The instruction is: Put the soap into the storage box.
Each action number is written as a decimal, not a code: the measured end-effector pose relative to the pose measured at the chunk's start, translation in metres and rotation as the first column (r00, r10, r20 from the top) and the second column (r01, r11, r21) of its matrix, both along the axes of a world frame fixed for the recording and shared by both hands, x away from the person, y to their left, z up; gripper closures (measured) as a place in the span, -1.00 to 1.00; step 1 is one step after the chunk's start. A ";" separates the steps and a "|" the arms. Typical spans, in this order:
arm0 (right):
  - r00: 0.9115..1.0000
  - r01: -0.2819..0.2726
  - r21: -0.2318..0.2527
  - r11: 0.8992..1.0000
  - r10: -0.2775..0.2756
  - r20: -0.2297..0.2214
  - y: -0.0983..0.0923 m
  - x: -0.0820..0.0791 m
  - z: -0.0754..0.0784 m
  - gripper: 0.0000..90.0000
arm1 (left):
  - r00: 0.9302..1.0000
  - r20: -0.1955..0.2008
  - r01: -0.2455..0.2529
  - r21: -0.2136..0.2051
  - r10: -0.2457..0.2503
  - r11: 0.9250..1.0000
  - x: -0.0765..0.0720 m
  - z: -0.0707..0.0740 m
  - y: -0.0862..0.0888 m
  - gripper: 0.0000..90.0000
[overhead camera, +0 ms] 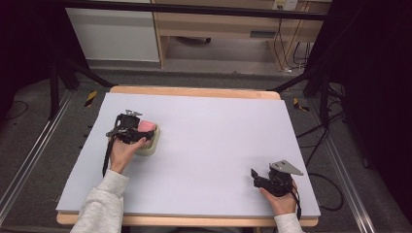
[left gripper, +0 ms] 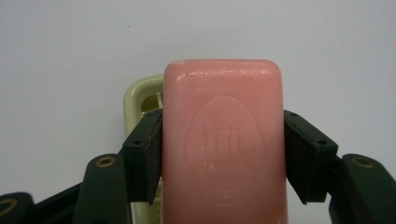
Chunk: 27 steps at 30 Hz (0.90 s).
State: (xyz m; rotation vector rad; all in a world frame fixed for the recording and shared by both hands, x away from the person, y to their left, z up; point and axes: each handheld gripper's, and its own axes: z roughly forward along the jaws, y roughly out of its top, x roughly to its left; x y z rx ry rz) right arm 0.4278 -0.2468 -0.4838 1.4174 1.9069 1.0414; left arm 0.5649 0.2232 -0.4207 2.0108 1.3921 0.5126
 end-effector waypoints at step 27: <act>1.000 -0.002 -0.002 1.000 0.002 0.000 0.000 0.000 0.000 -0.47 | 0.998 -0.051 -0.026 0.045 0.029 0.999 0.008 -0.020 -0.002 -0.17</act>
